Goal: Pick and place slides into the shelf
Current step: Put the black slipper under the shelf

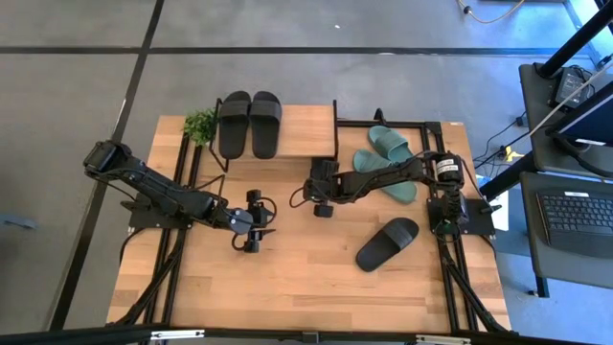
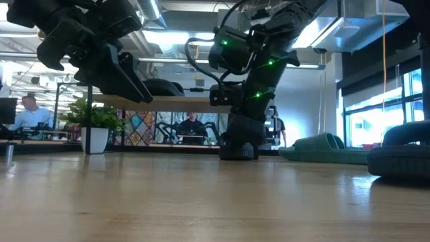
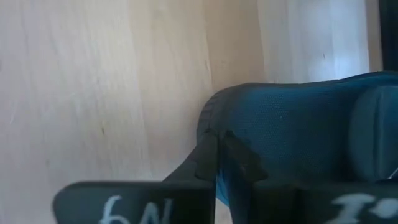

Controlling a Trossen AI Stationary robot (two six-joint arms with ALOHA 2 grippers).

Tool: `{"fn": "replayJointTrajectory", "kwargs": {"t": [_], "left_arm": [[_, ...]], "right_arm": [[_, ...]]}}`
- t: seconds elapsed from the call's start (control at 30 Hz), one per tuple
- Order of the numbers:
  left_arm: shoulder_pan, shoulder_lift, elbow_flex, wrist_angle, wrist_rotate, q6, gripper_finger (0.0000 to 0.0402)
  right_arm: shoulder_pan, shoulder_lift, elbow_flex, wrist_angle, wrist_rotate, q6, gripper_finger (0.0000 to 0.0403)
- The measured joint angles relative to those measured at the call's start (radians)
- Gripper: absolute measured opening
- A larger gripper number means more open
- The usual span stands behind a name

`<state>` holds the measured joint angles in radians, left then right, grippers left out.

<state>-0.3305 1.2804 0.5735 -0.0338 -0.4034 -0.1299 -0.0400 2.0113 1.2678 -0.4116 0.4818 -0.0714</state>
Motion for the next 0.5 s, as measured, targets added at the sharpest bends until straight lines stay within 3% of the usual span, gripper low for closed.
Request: {"fn": "replayJointTrajectory", "kwargs": {"t": [0.5], "left_arm": [[0.000,0.000,0.000,0.000,0.000,0.000,0.0204]], "right_arm": [[0.002,0.000,0.000,-0.001,0.000,-0.016,0.0079]]}}
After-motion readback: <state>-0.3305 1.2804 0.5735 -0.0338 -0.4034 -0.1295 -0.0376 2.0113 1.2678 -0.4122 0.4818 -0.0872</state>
